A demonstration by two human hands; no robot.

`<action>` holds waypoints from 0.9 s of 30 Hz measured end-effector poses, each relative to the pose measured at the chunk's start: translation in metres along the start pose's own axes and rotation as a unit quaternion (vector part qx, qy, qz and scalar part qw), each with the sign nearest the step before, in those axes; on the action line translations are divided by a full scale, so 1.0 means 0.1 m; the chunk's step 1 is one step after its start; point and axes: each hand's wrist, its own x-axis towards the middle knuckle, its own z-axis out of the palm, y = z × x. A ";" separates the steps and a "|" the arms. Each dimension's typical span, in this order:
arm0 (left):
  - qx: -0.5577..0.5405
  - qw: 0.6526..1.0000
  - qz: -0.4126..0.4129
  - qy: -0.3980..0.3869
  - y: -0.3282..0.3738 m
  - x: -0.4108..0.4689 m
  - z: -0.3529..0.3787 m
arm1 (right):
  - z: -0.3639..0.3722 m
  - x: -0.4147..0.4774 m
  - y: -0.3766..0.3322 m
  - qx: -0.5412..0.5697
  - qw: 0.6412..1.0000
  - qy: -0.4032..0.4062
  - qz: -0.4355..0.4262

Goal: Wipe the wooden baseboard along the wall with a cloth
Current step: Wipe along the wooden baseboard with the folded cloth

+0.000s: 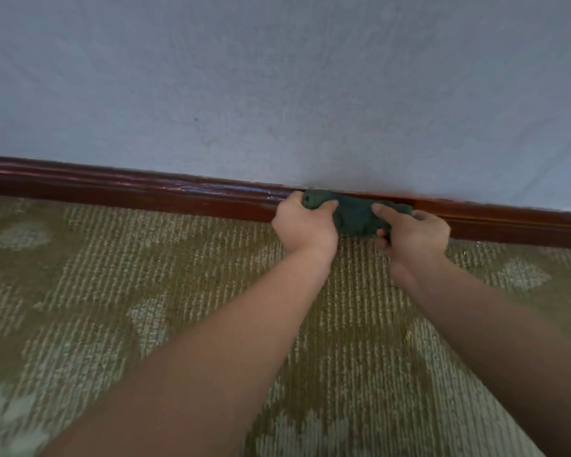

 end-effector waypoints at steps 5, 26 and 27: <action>0.008 1.000 0.013 -0.009 0.00 0.02 -0.05 | 0.01 -0.02 0.03 -0.006 1.000 -0.014 -0.012; -0.029 0.998 0.008 0.053 0.05 0.28 -0.60 | 0.50 -0.32 0.17 0.004 0.996 -0.085 0.026; -0.036 0.998 0.001 0.050 0.04 0.29 -0.60 | 0.50 -0.32 0.17 -0.003 0.996 -0.086 0.024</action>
